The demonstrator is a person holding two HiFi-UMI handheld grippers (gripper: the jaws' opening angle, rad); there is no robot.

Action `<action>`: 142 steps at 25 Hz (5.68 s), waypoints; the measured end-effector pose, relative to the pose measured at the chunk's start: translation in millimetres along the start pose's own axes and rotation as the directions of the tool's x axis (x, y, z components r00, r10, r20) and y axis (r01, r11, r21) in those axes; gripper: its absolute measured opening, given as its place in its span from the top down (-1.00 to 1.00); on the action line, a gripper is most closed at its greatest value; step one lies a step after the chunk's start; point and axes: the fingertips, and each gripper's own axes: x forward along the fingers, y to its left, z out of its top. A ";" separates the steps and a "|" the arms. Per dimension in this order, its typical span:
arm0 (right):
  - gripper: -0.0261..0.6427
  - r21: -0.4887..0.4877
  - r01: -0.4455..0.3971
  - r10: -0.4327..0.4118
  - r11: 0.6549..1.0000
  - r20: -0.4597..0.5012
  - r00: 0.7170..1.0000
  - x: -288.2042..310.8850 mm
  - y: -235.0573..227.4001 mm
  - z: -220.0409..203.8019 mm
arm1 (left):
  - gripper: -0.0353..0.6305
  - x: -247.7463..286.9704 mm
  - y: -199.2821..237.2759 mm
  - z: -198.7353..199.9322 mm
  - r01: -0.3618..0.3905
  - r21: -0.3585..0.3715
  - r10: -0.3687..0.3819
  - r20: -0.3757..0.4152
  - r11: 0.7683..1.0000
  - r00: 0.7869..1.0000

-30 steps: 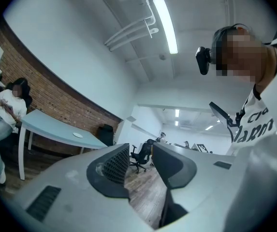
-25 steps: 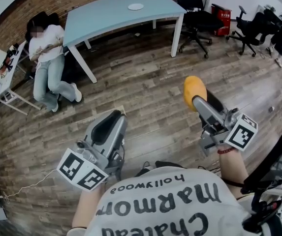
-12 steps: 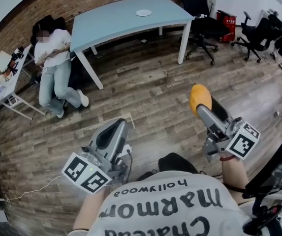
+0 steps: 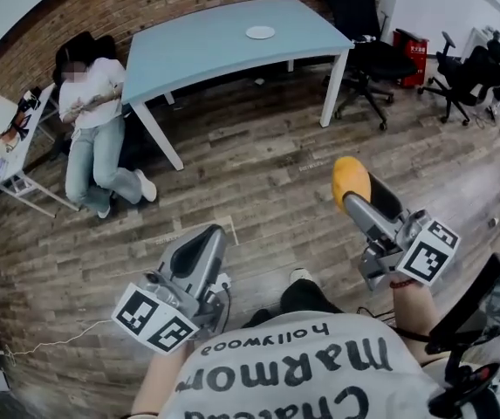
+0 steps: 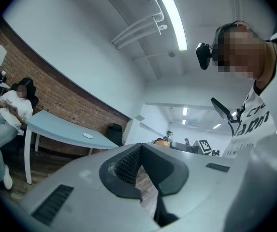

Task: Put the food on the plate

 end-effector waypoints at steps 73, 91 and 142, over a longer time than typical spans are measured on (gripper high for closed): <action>-0.06 -0.102 0.061 -0.083 0.993 -0.229 0.970 259.6 -285.8 65.4 | 0.88 313.7 253.7 20.0 -0.026 0.002 0.026 -0.142 1.000 0.990; -0.06 -0.097 0.086 -0.101 0.992 -0.157 0.983 414.9 -313.9 101.8 | 0.88 361.0 391.9 94.7 0.032 0.038 -0.027 -0.126 0.999 0.992; -0.06 -0.092 -0.104 0.059 0.990 -0.400 0.914 646.9 -611.2 163.0 | 0.88 584.6 575.8 89.3 -0.377 -0.045 0.374 -0.071 0.925 0.925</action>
